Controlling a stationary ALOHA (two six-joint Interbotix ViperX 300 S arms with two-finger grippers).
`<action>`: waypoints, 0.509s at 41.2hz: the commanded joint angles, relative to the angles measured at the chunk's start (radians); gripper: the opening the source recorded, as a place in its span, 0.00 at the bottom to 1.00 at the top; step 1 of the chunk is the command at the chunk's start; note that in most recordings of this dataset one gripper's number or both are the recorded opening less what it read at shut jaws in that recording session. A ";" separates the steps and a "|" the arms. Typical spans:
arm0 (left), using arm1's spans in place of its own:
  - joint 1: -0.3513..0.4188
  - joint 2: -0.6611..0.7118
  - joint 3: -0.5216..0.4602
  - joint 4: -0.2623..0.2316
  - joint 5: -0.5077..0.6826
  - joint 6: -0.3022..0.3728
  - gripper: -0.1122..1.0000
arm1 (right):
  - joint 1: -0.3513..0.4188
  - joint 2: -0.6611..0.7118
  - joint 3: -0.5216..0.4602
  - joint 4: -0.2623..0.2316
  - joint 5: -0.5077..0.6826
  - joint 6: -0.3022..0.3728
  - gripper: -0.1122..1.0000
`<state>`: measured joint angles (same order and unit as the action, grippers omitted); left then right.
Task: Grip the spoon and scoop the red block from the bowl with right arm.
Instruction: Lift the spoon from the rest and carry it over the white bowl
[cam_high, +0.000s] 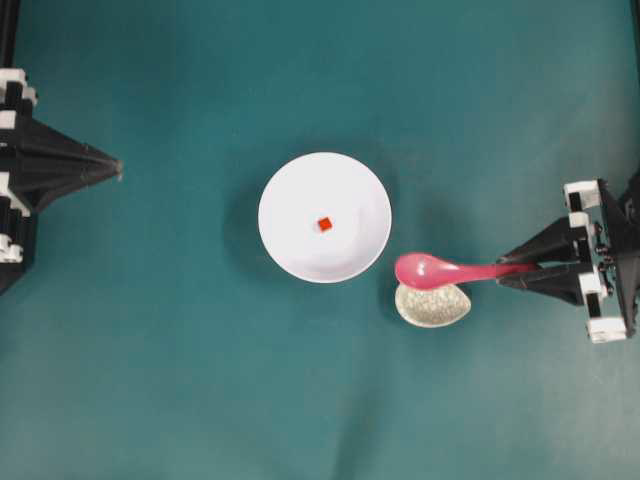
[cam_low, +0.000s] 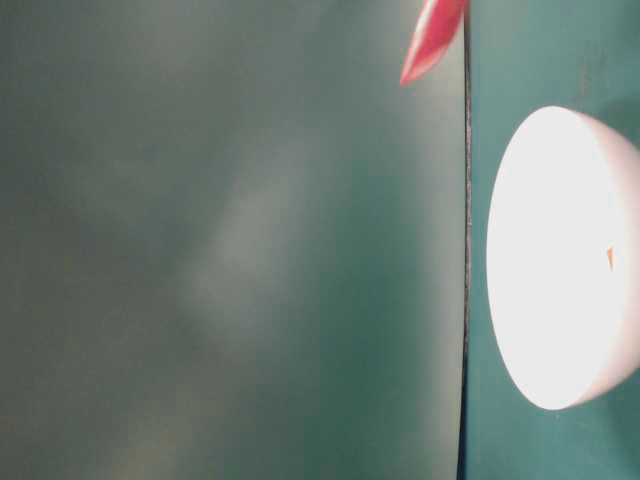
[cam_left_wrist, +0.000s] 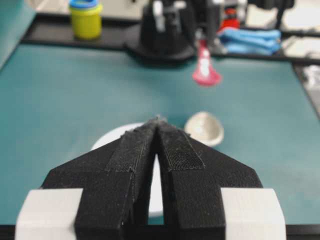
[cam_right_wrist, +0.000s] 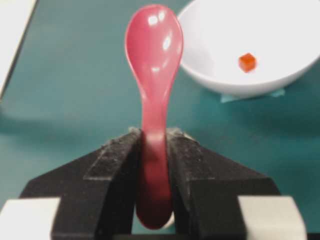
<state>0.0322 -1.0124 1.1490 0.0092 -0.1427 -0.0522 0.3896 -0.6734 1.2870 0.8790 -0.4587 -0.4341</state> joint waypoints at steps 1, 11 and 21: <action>0.003 0.006 -0.031 0.002 0.006 0.002 0.10 | -0.087 -0.034 -0.058 -0.012 0.107 -0.017 0.32; 0.003 -0.005 -0.035 0.000 0.044 0.002 0.10 | -0.324 -0.054 -0.189 -0.041 0.408 -0.130 0.32; 0.003 -0.006 -0.041 0.002 0.120 0.002 0.10 | -0.522 -0.002 -0.336 -0.094 0.690 -0.181 0.32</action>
<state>0.0322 -1.0216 1.1413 0.0092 -0.0414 -0.0522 -0.0813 -0.6949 1.0170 0.8038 0.1565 -0.6136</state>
